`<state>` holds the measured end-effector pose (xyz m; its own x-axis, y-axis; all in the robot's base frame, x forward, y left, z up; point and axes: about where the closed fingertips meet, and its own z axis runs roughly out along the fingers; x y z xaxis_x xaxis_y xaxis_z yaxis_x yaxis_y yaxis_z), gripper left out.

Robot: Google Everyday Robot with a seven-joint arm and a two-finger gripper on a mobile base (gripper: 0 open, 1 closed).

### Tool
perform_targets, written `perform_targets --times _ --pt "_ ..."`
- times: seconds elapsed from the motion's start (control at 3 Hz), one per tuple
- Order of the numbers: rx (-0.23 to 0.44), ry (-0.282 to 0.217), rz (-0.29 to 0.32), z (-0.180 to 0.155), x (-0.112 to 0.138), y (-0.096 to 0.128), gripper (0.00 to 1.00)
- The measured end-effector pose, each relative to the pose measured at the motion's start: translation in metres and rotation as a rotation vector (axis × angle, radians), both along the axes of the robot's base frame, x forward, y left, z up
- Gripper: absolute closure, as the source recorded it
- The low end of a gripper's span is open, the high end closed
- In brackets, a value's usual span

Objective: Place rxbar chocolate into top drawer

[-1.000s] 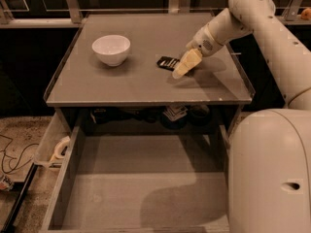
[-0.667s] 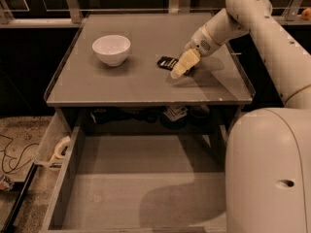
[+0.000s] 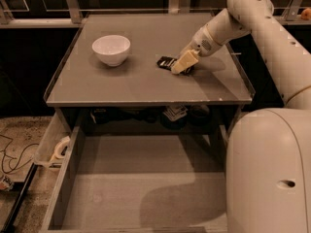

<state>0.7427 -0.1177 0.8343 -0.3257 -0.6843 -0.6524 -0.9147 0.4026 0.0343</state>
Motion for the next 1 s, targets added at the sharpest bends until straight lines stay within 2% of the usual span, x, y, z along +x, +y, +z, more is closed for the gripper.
perform_targets --times 0.67,1.0 --pt "0.000 0.000 0.000 -0.0001 0.0000 0.0001 0.89" --pt "0.000 0.001 0.000 -0.0005 0.0001 0.0004 1.00"
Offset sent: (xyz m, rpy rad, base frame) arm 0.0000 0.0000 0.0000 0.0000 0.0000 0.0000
